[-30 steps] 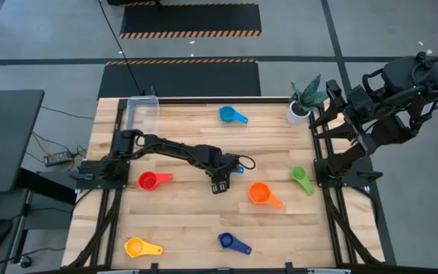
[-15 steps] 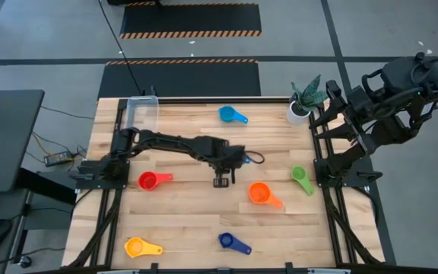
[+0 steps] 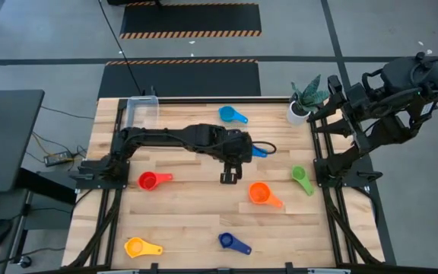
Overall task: Nest measuring cups in basket
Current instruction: Stack the blue measuring cup on top of the orange measuring cup
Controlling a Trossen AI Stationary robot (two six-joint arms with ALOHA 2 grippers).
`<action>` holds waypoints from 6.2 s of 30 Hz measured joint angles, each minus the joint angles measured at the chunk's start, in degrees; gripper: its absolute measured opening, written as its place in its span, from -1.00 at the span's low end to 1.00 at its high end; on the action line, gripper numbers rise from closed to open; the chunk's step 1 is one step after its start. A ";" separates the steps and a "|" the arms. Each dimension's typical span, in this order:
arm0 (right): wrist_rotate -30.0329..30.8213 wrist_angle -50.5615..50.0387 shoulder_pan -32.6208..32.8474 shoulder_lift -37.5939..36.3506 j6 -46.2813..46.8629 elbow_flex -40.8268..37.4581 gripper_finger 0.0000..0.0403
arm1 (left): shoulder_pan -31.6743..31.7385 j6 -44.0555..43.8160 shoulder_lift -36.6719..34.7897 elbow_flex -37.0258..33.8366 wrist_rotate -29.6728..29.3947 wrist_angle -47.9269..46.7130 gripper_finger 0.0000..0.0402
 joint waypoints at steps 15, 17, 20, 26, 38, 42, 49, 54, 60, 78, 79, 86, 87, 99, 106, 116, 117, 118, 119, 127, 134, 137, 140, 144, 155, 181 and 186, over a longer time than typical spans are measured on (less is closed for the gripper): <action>0.01 1.65 0.00 0.04 2.92 0.02 -0.36 | -4.40 -2.48 7.51 -0.12 4.85 9.92 -0.90; 0.01 1.91 0.00 0.14 3.49 0.04 -0.36 | -5.05 0.32 8.82 -0.14 6.89 13.17 -0.90; 0.01 1.84 0.00 0.44 3.54 0.04 -0.36 | -6.00 3.14 10.00 -0.09 10.42 15.45 -0.90; 0.04 1.85 0.00 0.95 3.52 0.02 -0.36 | -6.40 8.08 11.72 -0.13 15.03 16.83 -0.90; 0.04 2.26 0.00 1.64 3.48 0.02 -0.36 | -6.15 12.48 15.91 -0.09 12.59 20.27 -0.90; 0.04 2.26 0.00 1.89 3.48 0.02 -0.36 | -6.65 12.44 17.42 -0.13 11.06 21.56 -0.90; 0.01 2.61 0.00 2.23 3.50 0.01 -0.36 | -6.98 12.21 19.43 -0.15 10.66 20.82 -0.90; 0.01 2.63 0.00 2.27 3.54 0.01 -0.36 | -6.98 12.45 20.06 -0.11 10.46 19.80 -0.83; 0.01 2.63 0.00 2.25 3.52 0.02 -0.36 | -7.20 12.43 19.86 -0.11 10.43 21.30 -0.50; 1.17 -2.27 0.00 2.78 10.25 0.02 -0.36 | -6.15 6.56 12.81 9.14 7.44 8.29 -0.23; 1.87 -3.61 0.00 3.10 11.18 0.02 -0.36 | -5.75 5.28 12.06 9.13 7.67 6.90 -0.23; 5.69 -8.46 -0.05 4.37 14.30 0.02 -0.36 | -2.73 1.38 3.96 9.62 7.64 -1.61 -0.23; 6.82 -8.78 -0.09 4.44 15.09 0.02 -0.36 | -2.26 0.70 3.17 9.70 7.72 -1.84 -0.23; 11.13 -9.73 -0.17 3.19 26.93 -7.18 -0.36 | -0.52 -8.61 -8.60 9.68 7.34 -10.79 -0.23; 11.97 -9.38 -0.15 -1.98 30.63 -23.13 -0.36 | -2.79 -10.23 -11.76 9.63 5.57 -17.21 -0.23; 9.57 1.57 1.49 -12.99 43.35 -51.42 -0.36 | -5.39 -14.60 -9.89 8.65 2.51 -21.56 -0.23; 8.77 3.38 1.62 -13.79 44.44 -54.09 -0.36 | -5.65 -14.74 -9.67 7.65 2.50 -20.40 -0.23; 8.12 5.02 1.79 -14.41 45.50 -56.62 -0.36 | -6.00 -15.01 -9.53 6.29 2.48 -20.19 -0.23; 7.36 6.48 1.92 -14.91 46.42 -59.01 -0.36 | -6.30 -15.55 -9.51 4.38 2.50 -19.72 -0.23; 5.49 11.01 3.49 -15.87 53.16 -71.63 -0.36 | -9.58 -18.87 -9.84 -16.14 4.67 -2.76 -0.23; 4.46 11.83 4.52 -15.87 59.47 -80.00 -0.36 | -11.49 -29.95 -9.86 -32.50 6.28 21.37 -0.23; 4.62 13.43 4.50 -15.87 61.37 -83.15 -0.36 | -12.17 -37.37 -9.90 -38.08 4.20 33.82 -0.23; 4.58 16.88 4.50 -15.87 61.62 -86.49 -0.36 | -13.02 -40.70 -9.88 -42.93 0.13 43.85 -0.23; 2.74 23.89 4.50 -15.87 61.95 -91.28 -0.36 | -13.56 -43.13 -9.94 -46.52 -2.45 49.64 -0.23; 2.83 43.10 4.50 -15.85 63.03 -102.24 -0.36 | -14.09 -43.24 -5.95 -48.09 -10.15 53.00 -0.23; -6.53 67.11 5.29 0.67 59.01 -104.48 -0.36 | -11.77 -42.74 1.72 -47.90 -6.73 66.39 -0.23; -9.34 76.15 4.88 5.25 57.00 -104.48 -0.36 | -11.05 -43.12 3.91 -48.14 -2.98 68.76 -0.23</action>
